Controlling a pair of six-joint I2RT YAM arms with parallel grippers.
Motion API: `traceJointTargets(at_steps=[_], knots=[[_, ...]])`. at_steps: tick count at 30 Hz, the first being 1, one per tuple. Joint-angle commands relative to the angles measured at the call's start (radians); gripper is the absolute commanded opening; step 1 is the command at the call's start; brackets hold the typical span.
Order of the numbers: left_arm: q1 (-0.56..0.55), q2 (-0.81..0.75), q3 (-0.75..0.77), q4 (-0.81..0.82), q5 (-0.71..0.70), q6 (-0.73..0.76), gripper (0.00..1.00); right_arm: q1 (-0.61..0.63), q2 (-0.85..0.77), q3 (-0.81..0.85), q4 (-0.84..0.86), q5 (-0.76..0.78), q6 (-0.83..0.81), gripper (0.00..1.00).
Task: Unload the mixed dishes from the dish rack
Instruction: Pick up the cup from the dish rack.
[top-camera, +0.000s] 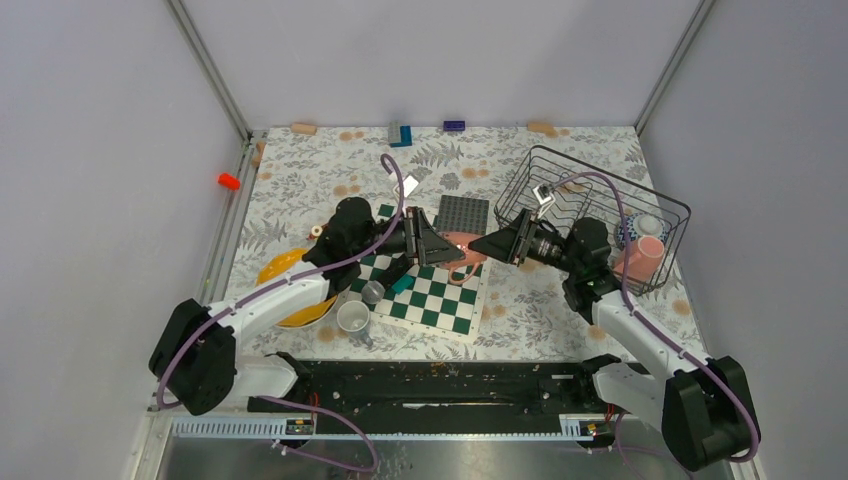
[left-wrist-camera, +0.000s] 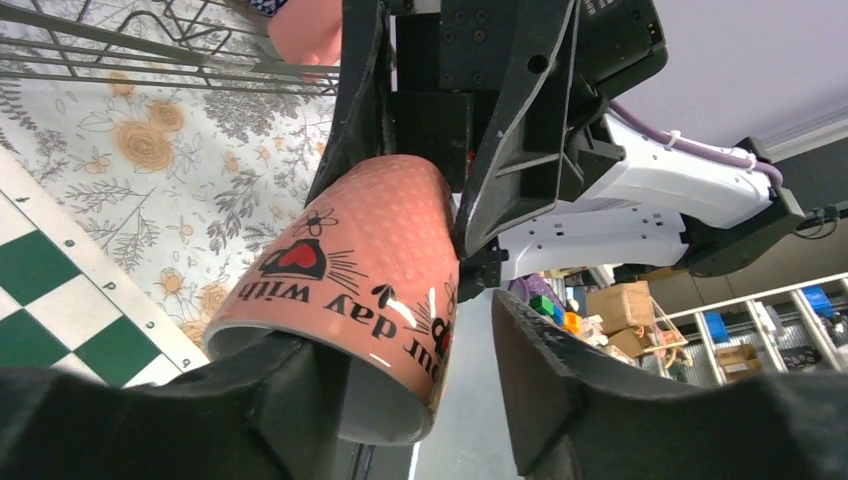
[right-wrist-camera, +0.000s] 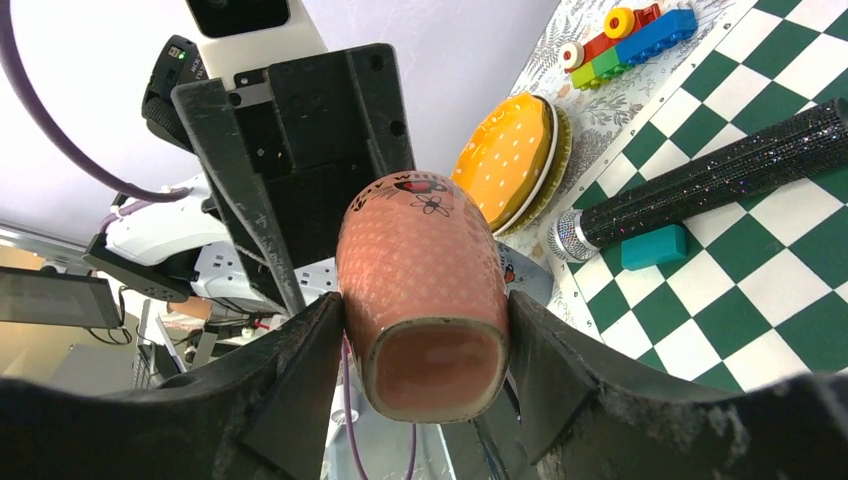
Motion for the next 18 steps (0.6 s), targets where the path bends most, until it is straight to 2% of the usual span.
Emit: traceJointTargets(at_steps=[1,7,10,13,15,17,18], knots=[[-0.005,0.005,0.022,0.139,0.058,-0.039,0.44,0.019,0.007,0.056,0.111,0.020,0.022,0.00],[-0.005,0.004,0.023,0.142,0.069,-0.038,0.00,0.030,0.009,0.056,0.126,0.027,0.035,0.01],[-0.006,-0.001,0.018,0.137,0.066,-0.032,0.00,0.030,0.000,0.054,0.123,0.034,0.033,0.13],[-0.010,-0.012,0.020,0.076,0.045,0.003,0.00,0.029,-0.028,0.054,0.078,0.054,0.009,0.35],[-0.016,-0.023,0.027,0.007,0.016,0.042,0.00,0.030,-0.056,0.060,0.009,0.081,-0.021,0.45],[-0.023,-0.038,0.032,-0.054,-0.013,0.078,0.00,0.029,-0.092,0.071,-0.089,0.119,-0.071,0.62],[-0.027,-0.046,0.033,-0.085,-0.023,0.097,0.00,0.029,-0.120,0.074,-0.150,0.144,-0.100,0.75]])
